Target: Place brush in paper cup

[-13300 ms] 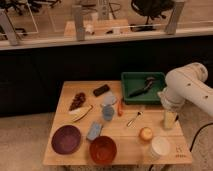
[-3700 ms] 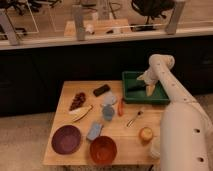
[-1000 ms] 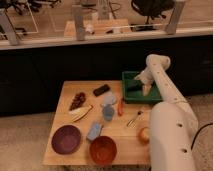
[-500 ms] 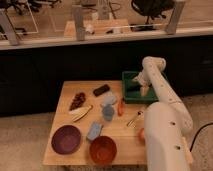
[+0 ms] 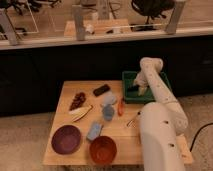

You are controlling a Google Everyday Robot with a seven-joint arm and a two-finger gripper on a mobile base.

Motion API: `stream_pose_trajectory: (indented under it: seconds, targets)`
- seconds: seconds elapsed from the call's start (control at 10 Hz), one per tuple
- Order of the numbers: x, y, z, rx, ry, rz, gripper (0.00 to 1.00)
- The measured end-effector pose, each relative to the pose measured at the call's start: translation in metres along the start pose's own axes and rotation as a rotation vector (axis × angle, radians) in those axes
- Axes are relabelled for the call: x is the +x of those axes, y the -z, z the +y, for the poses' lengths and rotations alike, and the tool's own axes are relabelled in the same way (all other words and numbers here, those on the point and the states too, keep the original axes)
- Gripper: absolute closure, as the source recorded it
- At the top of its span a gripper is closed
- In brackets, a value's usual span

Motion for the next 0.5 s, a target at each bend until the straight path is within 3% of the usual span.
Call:
stream_pose_trajectory:
  seconds: [0.2, 0.5]
  targets:
    - [-0.0022, -0.0034, 0.0008, -0.015, 0.005, 0.002, 0.75]
    - [-0.003, -0.0051, 0.0015, -0.024, 0.009, 0.0, 0.77]
